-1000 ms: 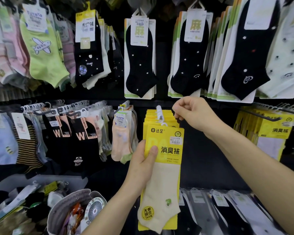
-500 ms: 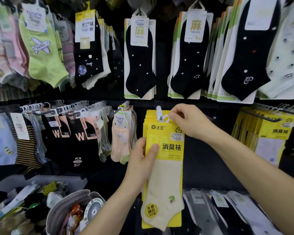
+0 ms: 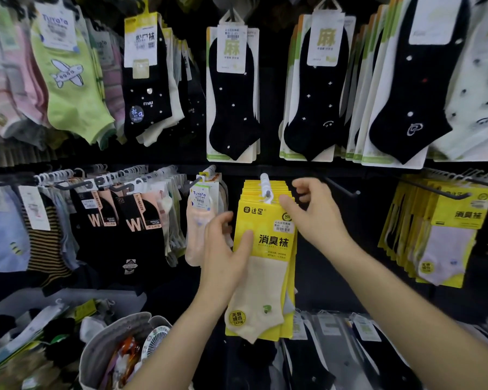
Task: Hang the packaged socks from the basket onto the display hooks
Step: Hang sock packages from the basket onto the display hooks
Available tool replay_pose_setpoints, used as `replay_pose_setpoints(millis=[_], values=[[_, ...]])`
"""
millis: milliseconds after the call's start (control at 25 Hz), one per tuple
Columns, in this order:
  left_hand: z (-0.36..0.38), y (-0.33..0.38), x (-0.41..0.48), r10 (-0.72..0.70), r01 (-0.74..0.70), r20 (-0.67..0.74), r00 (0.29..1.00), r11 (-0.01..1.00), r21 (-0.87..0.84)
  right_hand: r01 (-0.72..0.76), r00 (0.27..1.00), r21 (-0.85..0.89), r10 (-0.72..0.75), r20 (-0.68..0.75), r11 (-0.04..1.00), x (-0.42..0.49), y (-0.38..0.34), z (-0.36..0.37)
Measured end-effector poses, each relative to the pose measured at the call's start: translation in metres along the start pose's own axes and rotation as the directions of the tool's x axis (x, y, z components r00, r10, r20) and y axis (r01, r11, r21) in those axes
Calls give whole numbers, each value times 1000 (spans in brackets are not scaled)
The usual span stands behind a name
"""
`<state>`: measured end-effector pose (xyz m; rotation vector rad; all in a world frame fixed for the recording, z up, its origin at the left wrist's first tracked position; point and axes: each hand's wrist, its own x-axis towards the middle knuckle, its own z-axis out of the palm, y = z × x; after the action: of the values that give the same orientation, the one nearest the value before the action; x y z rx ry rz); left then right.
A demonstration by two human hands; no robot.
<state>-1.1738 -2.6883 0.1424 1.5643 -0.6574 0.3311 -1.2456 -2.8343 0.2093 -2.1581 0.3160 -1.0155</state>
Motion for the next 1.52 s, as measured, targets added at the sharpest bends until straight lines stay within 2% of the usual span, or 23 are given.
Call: replay_pose_setpoints(millis=[80, 200, 320, 400, 520, 720, 920, 1000, 1080, 1160, 1200, 1320, 1520], values=[[7, 9, 16, -47, 55, 77, 996, 993, -106, -93, 995, 196, 84, 52, 976, -20, 11, 10], [19, 13, 22, -126, 169, 172, 977, 950, -262, -102, 978, 431, 12, 208, 897, -44, 20, 27], [23, 4, 14, -93, 157, 190, 977, 921, -358, -147, 964, 532, -1, 267, 834, -47, 26, 31], [23, -3, 9, -78, 161, 214, 974, 903, -399, -181, 960, 535, 30, 279, 825, -47, 30, 33], [25, -6, 1, -161, 279, 282, 946, 846, -454, -237, 952, 506, 93, 293, 829, -51, 34, 40], [19, -18, -5, -240, 451, 408, 881, 684, -573, -290, 930, 488, 121, 348, 823, -58, 49, 41], [25, -48, -37, -461, 634, 440, 770, 624, -457, -378, 897, 489, 180, 405, 786, -93, 69, 58], [23, -48, -39, -476, 641, 435, 764, 633, -434, -412, 882, 491, 200, 427, 767, -92, 70, 56], [18, -42, -27, -431, 570, 383, 817, 705, -422, -426, 872, 465, 215, 440, 776, -84, 69, 48], [17, -31, -1, -354, 449, 285, 891, 784, -428, -427, 886, 426, 274, 375, 797, -62, 68, 38], [17, -23, 16, -343, 420, 247, 906, 796, -435, -437, 891, 450, 308, 333, 778, -45, 65, 34], [21, 1, 58, -369, 450, 260, 892, 768, -456, -481, 877, 548, 381, 294, 684, 7, 48, 24], [32, 13, 79, -421, 578, 403, 812, 674, -460, -575, 818, 614, 379, 433, 541, 28, 26, 32]])
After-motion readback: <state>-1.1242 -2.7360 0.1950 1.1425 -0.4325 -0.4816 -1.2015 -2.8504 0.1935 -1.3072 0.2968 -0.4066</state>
